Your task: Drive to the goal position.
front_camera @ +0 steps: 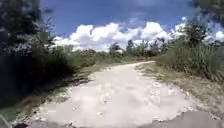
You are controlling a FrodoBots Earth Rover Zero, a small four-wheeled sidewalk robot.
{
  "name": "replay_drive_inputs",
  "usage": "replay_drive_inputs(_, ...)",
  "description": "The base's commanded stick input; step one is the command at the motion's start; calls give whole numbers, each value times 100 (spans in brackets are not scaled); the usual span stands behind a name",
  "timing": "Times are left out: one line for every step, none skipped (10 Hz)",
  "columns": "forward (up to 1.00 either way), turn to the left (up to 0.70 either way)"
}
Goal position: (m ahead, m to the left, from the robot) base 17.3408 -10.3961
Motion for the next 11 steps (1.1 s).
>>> replay_drive_inputs(50,0)
replay_drive_inputs(50,0)
replay_drive_inputs(50,0)
replay_drive_inputs(50,0)
replay_drive_inputs(50,0)
replay_drive_inputs(50,0)
replay_drive_inputs(50,0)
replay_drive_inputs(50,0)
replay_drive_inputs(50,0)
replay_drive_inputs(50,0)
replay_drive_inputs(50,0)
